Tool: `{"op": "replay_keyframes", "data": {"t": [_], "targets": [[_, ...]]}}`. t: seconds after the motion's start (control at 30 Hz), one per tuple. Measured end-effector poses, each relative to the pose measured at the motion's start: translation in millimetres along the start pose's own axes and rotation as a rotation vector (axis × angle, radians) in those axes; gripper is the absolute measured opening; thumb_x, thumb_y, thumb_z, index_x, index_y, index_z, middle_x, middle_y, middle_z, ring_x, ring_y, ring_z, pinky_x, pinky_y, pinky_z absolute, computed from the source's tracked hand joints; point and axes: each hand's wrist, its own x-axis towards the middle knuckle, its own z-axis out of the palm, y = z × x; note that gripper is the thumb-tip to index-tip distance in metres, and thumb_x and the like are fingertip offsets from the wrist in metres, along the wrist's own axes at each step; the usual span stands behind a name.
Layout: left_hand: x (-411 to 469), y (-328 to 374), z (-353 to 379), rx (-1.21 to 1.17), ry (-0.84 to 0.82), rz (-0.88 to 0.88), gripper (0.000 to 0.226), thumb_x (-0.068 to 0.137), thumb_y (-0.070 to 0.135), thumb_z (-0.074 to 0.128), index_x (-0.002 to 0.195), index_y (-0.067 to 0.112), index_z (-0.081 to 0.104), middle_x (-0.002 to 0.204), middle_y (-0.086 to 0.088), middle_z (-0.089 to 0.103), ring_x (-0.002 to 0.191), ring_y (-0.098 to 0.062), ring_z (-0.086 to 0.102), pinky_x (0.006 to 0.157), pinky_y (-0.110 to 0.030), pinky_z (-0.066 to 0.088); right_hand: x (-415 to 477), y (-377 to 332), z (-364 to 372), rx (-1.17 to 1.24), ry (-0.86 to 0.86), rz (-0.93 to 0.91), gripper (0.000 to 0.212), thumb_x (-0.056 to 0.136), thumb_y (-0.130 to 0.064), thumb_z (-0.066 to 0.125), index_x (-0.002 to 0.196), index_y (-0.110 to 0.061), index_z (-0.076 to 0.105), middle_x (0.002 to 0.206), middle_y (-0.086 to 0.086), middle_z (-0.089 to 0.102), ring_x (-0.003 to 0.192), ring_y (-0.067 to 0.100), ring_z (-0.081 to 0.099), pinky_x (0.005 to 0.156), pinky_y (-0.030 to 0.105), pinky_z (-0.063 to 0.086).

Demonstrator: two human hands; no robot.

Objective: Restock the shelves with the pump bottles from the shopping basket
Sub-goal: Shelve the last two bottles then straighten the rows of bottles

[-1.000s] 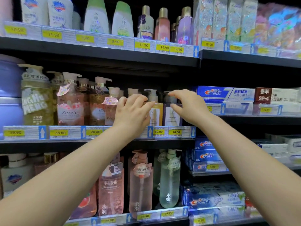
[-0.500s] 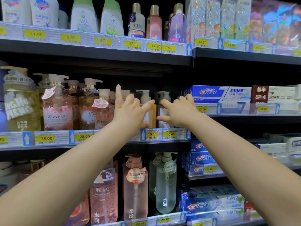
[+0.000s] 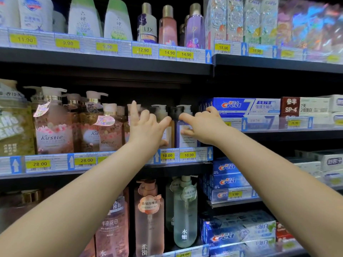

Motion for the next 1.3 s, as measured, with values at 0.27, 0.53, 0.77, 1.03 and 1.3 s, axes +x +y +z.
{"op": "replay_keyframes", "data": {"t": [0.27,0.53,0.77,1.03,1.3], "targets": [[2,0,0,-0.043,0.012,-0.006,0.074,0.081,0.068,0.048,0.141,0.035,0.021,0.117,-0.007,0.057,0.121,-0.033,0.043,0.11,-0.062,-0.003,-1,-5,10,-0.001,0.069,0.013,0.04,0.098,-0.05,0.03,0.132,-0.029,0.035,0.102,0.008,0.063,0.1,0.029,0.057,0.099,0.041,0.027],[-24,-11,-1,-0.125,0.146,-0.008,0.057,0.092,0.048,0.046,0.143,0.031,0.028,0.142,-0.007,0.043,0.138,-0.029,0.027,0.108,-0.063,-0.009,-15,-22,13,0.057,0.317,0.143,0.04,0.097,-0.044,0.039,0.134,-0.03,0.039,0.113,0.007,0.059,0.107,0.029,0.052,0.088,0.041,0.033],[-71,-62,8,-0.426,0.416,-0.343,0.04,0.081,0.024,0.065,0.12,0.016,0.057,0.131,-0.014,0.05,0.118,-0.037,0.046,0.094,-0.051,0.035,-9,-85,1,0.298,0.419,-0.021,0.037,0.094,-0.04,0.048,0.128,-0.026,0.051,0.097,0.0,0.061,0.098,0.027,0.053,0.079,0.036,0.03],[-93,-96,14,-0.628,0.069,-0.38,0.075,0.081,0.042,0.064,0.143,0.04,0.022,0.12,-0.005,0.046,0.094,-0.028,0.057,0.071,-0.038,0.046,23,-124,-9,0.29,0.291,0.04,0.063,0.081,-0.066,0.048,0.134,-0.034,0.034,0.114,0.006,0.057,0.11,0.03,0.048,0.089,0.042,0.034],[-71,-101,11,-0.395,-0.017,-0.32,0.066,0.08,0.053,0.063,0.135,0.043,0.03,0.117,-0.005,0.058,0.107,-0.029,0.056,0.084,-0.042,0.041,28,-129,-4,0.268,0.3,0.029,0.062,0.083,-0.061,0.051,0.136,-0.035,0.032,0.112,0.003,0.064,0.112,0.029,0.05,0.092,0.043,0.031]]}}
